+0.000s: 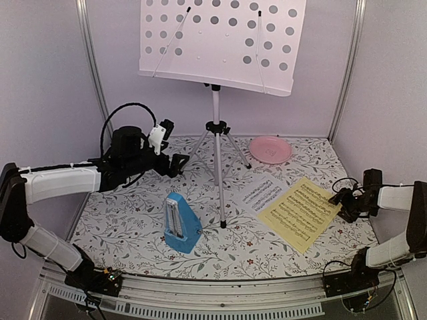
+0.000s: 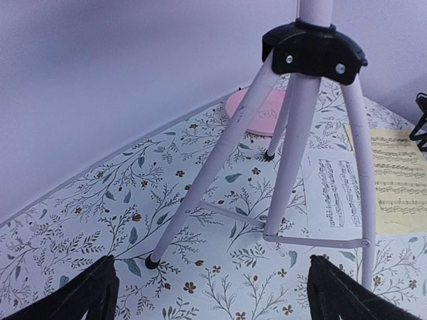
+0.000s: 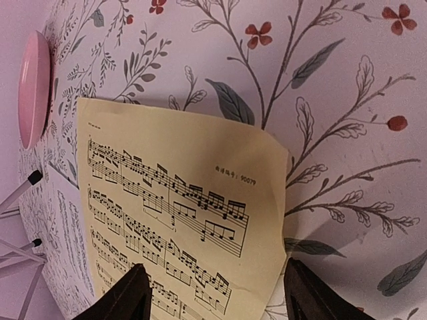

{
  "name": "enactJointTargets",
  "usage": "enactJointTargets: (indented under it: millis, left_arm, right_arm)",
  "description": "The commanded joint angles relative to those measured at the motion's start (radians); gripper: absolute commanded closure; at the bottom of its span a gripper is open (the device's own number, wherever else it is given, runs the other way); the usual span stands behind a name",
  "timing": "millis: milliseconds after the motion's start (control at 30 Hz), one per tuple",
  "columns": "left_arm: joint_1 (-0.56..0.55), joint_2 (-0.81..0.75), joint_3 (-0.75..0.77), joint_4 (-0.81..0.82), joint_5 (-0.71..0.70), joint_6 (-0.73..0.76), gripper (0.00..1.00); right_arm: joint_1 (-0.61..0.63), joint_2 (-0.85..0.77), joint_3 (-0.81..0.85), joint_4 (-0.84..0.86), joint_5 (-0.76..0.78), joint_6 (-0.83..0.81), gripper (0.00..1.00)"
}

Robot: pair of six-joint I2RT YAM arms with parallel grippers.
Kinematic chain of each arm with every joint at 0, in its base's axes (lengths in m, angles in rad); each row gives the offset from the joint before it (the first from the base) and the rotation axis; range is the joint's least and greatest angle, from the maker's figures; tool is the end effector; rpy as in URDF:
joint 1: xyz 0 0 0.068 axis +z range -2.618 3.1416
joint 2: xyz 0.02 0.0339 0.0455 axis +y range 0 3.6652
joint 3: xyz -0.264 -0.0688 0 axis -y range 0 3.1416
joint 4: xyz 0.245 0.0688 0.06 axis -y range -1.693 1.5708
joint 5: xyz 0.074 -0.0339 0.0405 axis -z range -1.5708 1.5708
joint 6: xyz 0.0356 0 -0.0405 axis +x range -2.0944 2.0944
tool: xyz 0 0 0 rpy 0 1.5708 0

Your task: Set up the instrument practice props

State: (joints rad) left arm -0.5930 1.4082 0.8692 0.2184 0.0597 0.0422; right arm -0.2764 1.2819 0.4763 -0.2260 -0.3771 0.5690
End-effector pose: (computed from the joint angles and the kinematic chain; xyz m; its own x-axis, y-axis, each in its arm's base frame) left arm 0.2661 -0.1819 0.2652 -0.2356 0.2095 -0.9490 0.6153 0.7880 0.0213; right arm 0.2083 -0.0454 0.1395 -0.6568 0.7070 -0.2623 0.5053 0.6708 0.5428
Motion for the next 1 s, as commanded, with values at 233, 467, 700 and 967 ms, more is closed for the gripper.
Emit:
enactJointTargets:
  millis: [233, 467, 700, 967]
  left_arm:
    - [-0.014, -0.019, 0.017, -0.018, -0.024, 0.031, 0.01]
    - [-0.014, -0.009, 0.035, -0.021, -0.032, 0.051, 0.01]
    - [-0.014, -0.002, 0.042, -0.024, -0.032, 0.052, 0.01]
    - [-0.014, -0.015, 0.039, -0.033, -0.043, 0.059, 0.01]
  right_arm:
    - [-0.005, 0.037, -0.029, 0.126, 0.000, 0.013, 0.40]
    - [-0.015, 0.062, -0.029, 0.153, -0.001, 0.018, 0.48]
    - [-0.031, 0.103, -0.061, 0.242, -0.039, 0.051, 0.55]
    - [-0.041, 0.148, -0.073, 0.327, -0.053, 0.087, 0.72]
